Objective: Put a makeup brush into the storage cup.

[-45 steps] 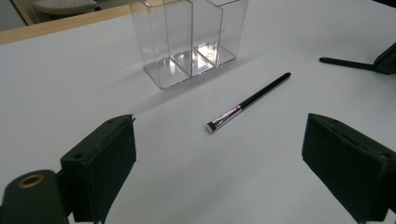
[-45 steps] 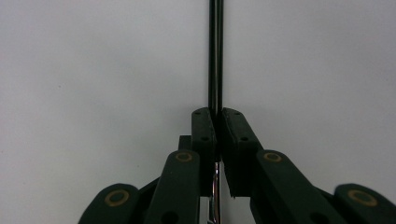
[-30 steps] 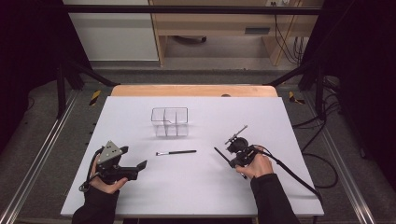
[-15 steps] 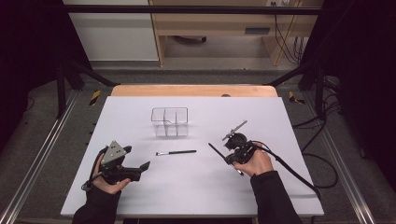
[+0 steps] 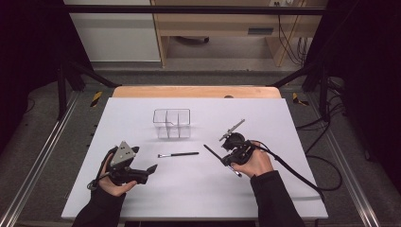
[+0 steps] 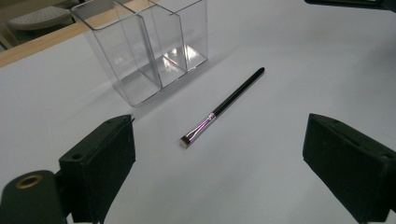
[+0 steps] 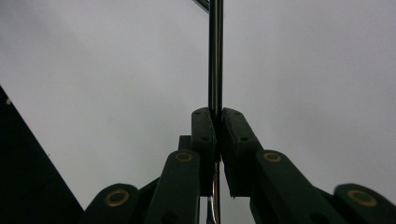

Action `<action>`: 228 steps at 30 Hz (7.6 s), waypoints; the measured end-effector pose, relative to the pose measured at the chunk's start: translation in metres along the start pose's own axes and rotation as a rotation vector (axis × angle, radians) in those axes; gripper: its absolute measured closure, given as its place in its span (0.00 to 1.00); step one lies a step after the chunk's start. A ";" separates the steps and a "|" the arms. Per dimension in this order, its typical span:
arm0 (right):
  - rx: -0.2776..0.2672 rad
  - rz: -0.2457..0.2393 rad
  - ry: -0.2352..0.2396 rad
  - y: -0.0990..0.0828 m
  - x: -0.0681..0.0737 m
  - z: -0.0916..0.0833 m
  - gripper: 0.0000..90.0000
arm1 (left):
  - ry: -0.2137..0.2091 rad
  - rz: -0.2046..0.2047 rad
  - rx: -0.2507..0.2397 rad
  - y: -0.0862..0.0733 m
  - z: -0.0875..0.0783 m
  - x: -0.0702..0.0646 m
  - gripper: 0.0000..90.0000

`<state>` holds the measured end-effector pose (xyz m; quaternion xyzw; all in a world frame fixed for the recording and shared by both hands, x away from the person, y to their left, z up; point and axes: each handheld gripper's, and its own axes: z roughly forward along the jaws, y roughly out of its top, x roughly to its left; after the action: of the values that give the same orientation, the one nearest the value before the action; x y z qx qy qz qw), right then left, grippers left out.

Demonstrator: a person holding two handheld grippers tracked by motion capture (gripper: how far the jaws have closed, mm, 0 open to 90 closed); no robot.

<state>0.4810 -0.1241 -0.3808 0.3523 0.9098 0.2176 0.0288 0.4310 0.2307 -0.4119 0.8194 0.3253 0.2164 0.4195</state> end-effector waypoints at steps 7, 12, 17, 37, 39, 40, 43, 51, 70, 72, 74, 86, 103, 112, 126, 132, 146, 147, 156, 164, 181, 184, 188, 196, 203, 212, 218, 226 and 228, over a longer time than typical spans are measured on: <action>0.011 -0.026 0.017 0.006 0.007 -0.004 0.93 | -0.017 0.064 0.015 0.011 0.004 -0.006 0.09; 0.006 -0.029 0.029 0.008 0.009 -0.006 0.93 | -0.026 0.119 0.026 0.022 0.006 -0.011 0.09; 0.007 -0.044 0.044 0.010 0.011 -0.006 0.93 | -0.034 0.171 0.033 0.035 0.007 -0.016 0.09; 0.012 -0.065 0.110 0.013 0.016 0.000 0.93 | -0.082 0.329 0.083 0.055 0.027 -0.042 0.09; 0.015 -0.066 0.118 0.014 0.018 0.000 0.93 | -0.088 0.341 0.083 0.057 0.029 -0.044 0.10; 0.015 -0.072 0.120 0.014 0.018 0.001 0.94 | -0.089 0.349 0.088 0.058 0.030 -0.044 0.10; 0.018 -0.071 0.129 0.016 0.019 0.002 0.94 | -0.094 0.370 0.093 0.060 0.032 -0.047 0.10; 0.021 -0.074 0.143 0.016 0.021 0.003 0.94 | -0.112 0.437 0.105 0.067 0.036 -0.054 0.10; 0.026 -0.095 0.169 0.015 0.025 0.006 0.94 | -0.158 0.553 0.103 0.077 0.045 -0.068 0.12; 0.027 -0.096 0.170 0.015 0.026 0.005 0.94 | -0.160 0.568 0.112 0.078 0.047 -0.069 0.12; 0.026 -0.095 0.171 0.014 0.026 0.004 0.93 | -0.164 0.578 0.112 0.079 0.048 -0.069 0.13; 0.022 -0.090 0.191 0.014 0.026 0.001 0.94 | -0.207 0.662 0.114 0.084 0.059 -0.083 0.14; 0.028 -0.099 0.221 0.014 0.027 0.006 0.94 | -0.173 0.772 0.134 0.081 0.066 -0.092 0.22; 0.042 -0.103 0.231 0.014 0.028 0.006 0.94 | -0.189 0.854 0.151 0.081 0.073 -0.102 0.29; 0.059 -0.106 0.247 0.014 0.029 0.010 0.94 | -0.209 0.948 0.157 0.079 0.078 -0.110 0.40; 0.059 -0.104 0.252 0.014 0.030 0.010 0.94 | -0.217 0.969 0.156 0.078 0.079 -0.112 0.47; 0.066 -0.115 0.268 0.014 0.031 0.011 0.94 | -0.228 1.076 0.155 0.074 0.081 -0.120 0.66; 0.066 -0.116 0.268 0.014 0.031 0.011 0.94 | -0.230 1.085 0.158 0.074 0.081 -0.120 0.68; 0.079 -0.123 0.277 0.013 0.032 0.011 0.94 | -0.227 1.136 0.175 0.071 0.082 -0.120 0.82; 0.079 -0.126 0.286 0.012 0.032 0.010 0.94 | -0.232 1.181 0.183 0.070 0.082 -0.123 0.89; 0.012 -0.132 0.272 0.010 0.031 0.005 0.91 | -0.239 1.150 0.206 0.069 0.080 -0.120 0.92; -0.042 -0.124 0.248 0.009 0.028 -0.001 0.88 | -0.239 1.125 0.215 0.068 0.079 -0.117 0.92; -0.109 -0.108 0.209 0.007 0.023 -0.010 0.84 | -0.238 1.087 0.227 0.067 0.079 -0.113 0.92; -0.292 -0.056 0.080 0.002 0.014 -0.025 0.65 | -0.245 1.014 0.242 0.068 0.077 -0.108 0.92; -0.430 0.021 -0.005 -0.007 0.004 -0.033 0.47 | -0.258 0.940 0.252 0.064 0.076 -0.104 0.92; -0.513 0.057 -0.082 -0.015 -0.002 -0.035 0.28 | -0.272 0.846 0.241 0.062 0.073 -0.099 0.92; -0.552 0.081 -0.120 -0.019 -0.003 -0.038 0.18 | -0.263 0.771 0.241 0.058 0.073 -0.095 0.92; -0.601 0.127 -0.162 -0.023 -0.005 -0.039 0.09 | -0.252 0.657 0.211 0.055 0.069 -0.089 0.92; -0.609 0.139 -0.171 -0.025 -0.006 -0.039 0.08 | -0.247 0.621 0.204 0.053 0.068 -0.087 0.92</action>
<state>0.4620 -0.1591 -0.3568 0.4059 0.7709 0.4508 0.1943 0.4322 0.1079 -0.4128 0.9369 0.0272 0.1991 0.2859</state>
